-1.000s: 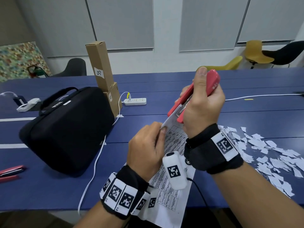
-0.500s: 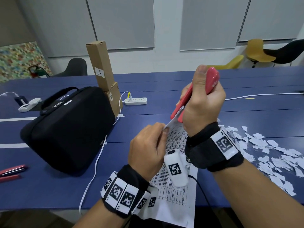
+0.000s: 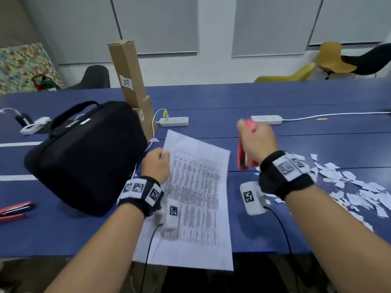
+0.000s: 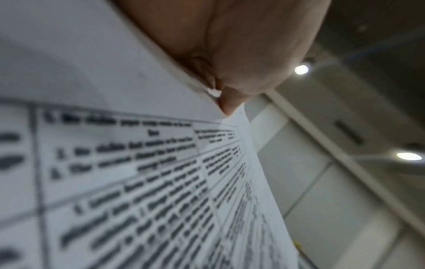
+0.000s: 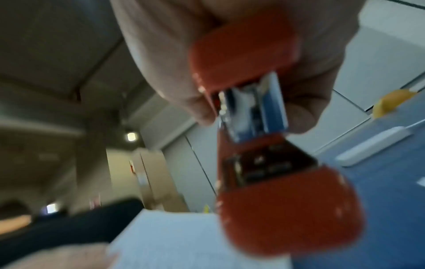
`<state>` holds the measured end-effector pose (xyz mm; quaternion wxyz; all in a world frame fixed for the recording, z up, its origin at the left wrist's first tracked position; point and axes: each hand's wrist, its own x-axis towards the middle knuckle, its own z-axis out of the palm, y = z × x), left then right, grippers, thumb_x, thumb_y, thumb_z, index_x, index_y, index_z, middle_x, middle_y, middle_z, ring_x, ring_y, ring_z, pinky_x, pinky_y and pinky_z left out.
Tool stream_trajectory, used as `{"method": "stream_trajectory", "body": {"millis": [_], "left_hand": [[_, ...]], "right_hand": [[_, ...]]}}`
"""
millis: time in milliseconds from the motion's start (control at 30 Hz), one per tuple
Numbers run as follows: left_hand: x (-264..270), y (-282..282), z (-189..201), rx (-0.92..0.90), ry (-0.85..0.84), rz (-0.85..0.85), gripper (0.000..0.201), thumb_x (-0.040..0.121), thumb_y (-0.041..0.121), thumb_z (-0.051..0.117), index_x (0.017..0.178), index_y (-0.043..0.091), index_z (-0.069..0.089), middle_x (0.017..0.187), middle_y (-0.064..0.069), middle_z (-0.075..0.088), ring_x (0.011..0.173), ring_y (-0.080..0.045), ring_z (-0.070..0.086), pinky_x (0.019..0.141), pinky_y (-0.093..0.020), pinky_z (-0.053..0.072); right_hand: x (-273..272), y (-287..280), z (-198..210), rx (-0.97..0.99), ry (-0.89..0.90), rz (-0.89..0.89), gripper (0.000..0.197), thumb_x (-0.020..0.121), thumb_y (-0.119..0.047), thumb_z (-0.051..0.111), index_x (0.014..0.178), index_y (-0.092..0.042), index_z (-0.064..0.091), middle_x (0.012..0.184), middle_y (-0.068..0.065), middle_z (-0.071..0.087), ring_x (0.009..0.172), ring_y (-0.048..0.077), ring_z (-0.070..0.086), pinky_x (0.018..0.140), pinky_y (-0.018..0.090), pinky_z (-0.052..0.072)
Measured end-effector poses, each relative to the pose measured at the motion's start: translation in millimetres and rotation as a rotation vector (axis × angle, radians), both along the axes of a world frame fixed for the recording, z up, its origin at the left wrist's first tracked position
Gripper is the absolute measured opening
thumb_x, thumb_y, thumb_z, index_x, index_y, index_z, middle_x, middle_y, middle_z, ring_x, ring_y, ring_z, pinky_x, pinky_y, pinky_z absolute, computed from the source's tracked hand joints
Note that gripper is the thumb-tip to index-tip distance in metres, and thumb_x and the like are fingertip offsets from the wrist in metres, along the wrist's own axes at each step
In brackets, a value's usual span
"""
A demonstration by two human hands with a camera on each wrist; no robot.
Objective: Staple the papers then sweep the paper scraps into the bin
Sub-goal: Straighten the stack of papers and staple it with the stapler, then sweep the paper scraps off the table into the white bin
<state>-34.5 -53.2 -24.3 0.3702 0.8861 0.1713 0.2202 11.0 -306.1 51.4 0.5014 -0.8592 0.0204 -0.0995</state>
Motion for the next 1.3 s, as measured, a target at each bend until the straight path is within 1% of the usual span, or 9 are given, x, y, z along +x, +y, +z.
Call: {"method": "stream_trajectory", "body": {"millis": [200, 333, 467, 633, 733, 867, 1066, 1166, 1300], "left_hand": [[24, 27, -35, -0.034, 0.294, 0.105, 0.034, 0.095, 0.015, 0.046, 0.064, 0.001, 0.043, 0.085, -0.036, 0.052, 0.074, -0.035, 0.046, 0.063, -0.037, 0.029], [33, 31, -40, -0.049, 0.355, 0.160, 0.035, 0.095, 0.012, 0.046, 0.067, -0.009, 0.051, 0.089, -0.037, 0.056, 0.089, -0.050, 0.057, 0.068, -0.043, 0.041], [41, 34, -37, -0.003, 0.478, 0.185, 0.035, 0.097, 0.014, 0.047, 0.114, -0.011, 0.064, 0.118, -0.031, 0.064, 0.112, -0.043, 0.060, 0.089, -0.041, 0.049], [35, 32, -39, -0.038, 0.520, 0.253, 0.034, 0.085, 0.020, 0.057, 0.107, -0.005, 0.062, 0.109, -0.022, 0.068, 0.084, -0.038, 0.063, 0.067, -0.034, 0.049], [31, 26, -39, 0.062, 0.536, 0.243, 0.054, 0.081, 0.028, 0.062, 0.125, -0.002, 0.055, 0.128, -0.021, 0.059, 0.113, -0.041, 0.057, 0.088, -0.039, 0.049], [16, -3, -37, 0.175, 0.499, 0.134, 0.066, 0.080, 0.043, 0.066, 0.133, 0.008, 0.048, 0.141, -0.019, 0.047, 0.130, -0.040, 0.044, 0.106, -0.051, 0.040], [-23, -87, -19, 0.145, 0.151, -0.301, 0.056, 0.089, 0.030, 0.065, 0.139, 0.013, 0.048, 0.143, -0.007, 0.049, 0.133, -0.025, 0.045, 0.111, -0.036, 0.033], [-41, -144, -19, 0.139, 0.069, -0.549, 0.047, 0.087, 0.024, 0.068, 0.131, 0.012, 0.056, 0.129, -0.008, 0.060, 0.123, -0.024, 0.055, 0.106, -0.033, 0.040], [-53, -211, -34, 0.108, 0.083, -0.734, 0.046, 0.089, 0.029, 0.066, 0.131, 0.014, 0.055, 0.128, -0.004, 0.061, 0.121, -0.020, 0.056, 0.105, -0.035, 0.043]], "right_hand": [[6, 20, -75, -0.542, 0.358, 0.177, 0.034, 0.100, -0.027, 0.047, 0.103, -0.001, 0.069, 0.123, 0.023, 0.070, 0.114, 0.041, 0.065, 0.088, 0.037, 0.051], [17, 27, -83, -0.626, 0.405, 0.201, 0.028, 0.099, -0.021, 0.052, 0.110, -0.001, 0.068, 0.108, 0.013, 0.067, 0.102, 0.038, 0.068, 0.075, 0.033, 0.048], [28, 33, -85, -0.657, 0.421, 0.199, 0.023, 0.092, -0.010, 0.054, 0.070, -0.007, 0.053, 0.077, 0.008, 0.057, 0.073, 0.032, 0.061, 0.066, 0.033, 0.049], [31, 35, -96, -0.676, 0.419, 0.202, 0.026, 0.089, -0.010, 0.055, 0.064, -0.009, 0.051, 0.072, 0.009, 0.063, 0.052, 0.022, 0.052, 0.061, 0.032, 0.050], [28, 32, -93, -0.645, 0.406, 0.189, 0.024, 0.095, -0.026, 0.059, 0.103, -0.005, 0.065, 0.116, 0.017, 0.072, 0.092, 0.034, 0.070, 0.073, 0.035, 0.050], [-1, 13, -82, -0.632, 0.304, 0.109, 0.062, 0.096, -0.049, 0.054, 0.142, -0.008, 0.046, 0.143, 0.020, 0.052, 0.133, 0.040, 0.049, 0.103, 0.048, 0.044], [-94, -85, -78, -0.295, -0.156, 0.088, 0.024, 0.091, -0.035, 0.066, 0.088, -0.011, 0.068, 0.078, 0.005, 0.067, 0.074, 0.022, 0.059, 0.074, 0.034, 0.049], [-151, -155, -100, -0.278, 0.111, 0.154, 0.037, 0.093, -0.031, 0.071, 0.062, -0.014, 0.058, 0.053, 0.004, 0.057, 0.048, 0.010, 0.045, 0.056, 0.027, 0.039], [-208, -220, -171, -0.252, 0.670, 0.143, 0.045, 0.096, -0.039, 0.066, 0.065, -0.007, 0.059, 0.054, 0.008, 0.063, 0.038, 0.011, 0.054, 0.045, 0.023, 0.045]]}}
